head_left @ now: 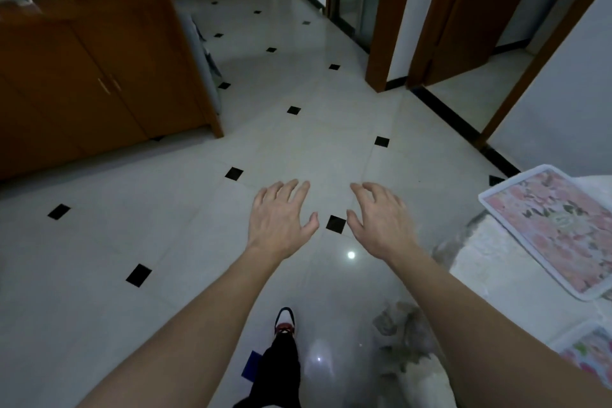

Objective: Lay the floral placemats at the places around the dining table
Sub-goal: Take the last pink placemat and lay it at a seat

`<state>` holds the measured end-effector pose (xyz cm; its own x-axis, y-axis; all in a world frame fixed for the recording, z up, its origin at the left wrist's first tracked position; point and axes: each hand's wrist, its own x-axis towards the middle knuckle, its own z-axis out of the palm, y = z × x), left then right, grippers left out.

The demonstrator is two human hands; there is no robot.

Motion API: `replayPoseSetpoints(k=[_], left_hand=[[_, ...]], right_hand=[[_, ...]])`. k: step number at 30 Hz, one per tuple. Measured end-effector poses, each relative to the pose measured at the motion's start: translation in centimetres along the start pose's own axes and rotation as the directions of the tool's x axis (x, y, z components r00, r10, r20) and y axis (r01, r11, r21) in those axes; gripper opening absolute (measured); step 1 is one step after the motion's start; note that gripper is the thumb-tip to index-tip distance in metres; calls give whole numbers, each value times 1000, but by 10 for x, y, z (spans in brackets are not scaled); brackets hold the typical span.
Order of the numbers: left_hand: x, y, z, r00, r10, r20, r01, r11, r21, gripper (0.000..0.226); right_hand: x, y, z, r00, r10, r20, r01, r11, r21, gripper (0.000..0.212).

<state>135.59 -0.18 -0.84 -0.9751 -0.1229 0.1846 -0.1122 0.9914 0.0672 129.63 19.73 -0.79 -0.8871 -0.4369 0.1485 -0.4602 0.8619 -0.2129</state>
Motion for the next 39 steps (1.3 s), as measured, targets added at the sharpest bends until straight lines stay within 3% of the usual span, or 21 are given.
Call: replayPoseSetpoints(k=[11,21,28,39], left_hand=[[188,-75,36,979,185,83,-182,983,-40,66],[299,-77,51,950,303,71,-296,950,-95,67],[385,-42,77,922,378,85,-370,924,-96,67],[584,86,116,871,482,92,-477,876,-73,65]], right_hand=[[170,-14,29,982,190,13,-189,980,-56,53],[244,19,37,950,311,31,-307,946,-103,54],[301,73,43,930,366,40,-361,928,-95,55],[431,254,26,869,494,-24,-495,869,-20,54]])
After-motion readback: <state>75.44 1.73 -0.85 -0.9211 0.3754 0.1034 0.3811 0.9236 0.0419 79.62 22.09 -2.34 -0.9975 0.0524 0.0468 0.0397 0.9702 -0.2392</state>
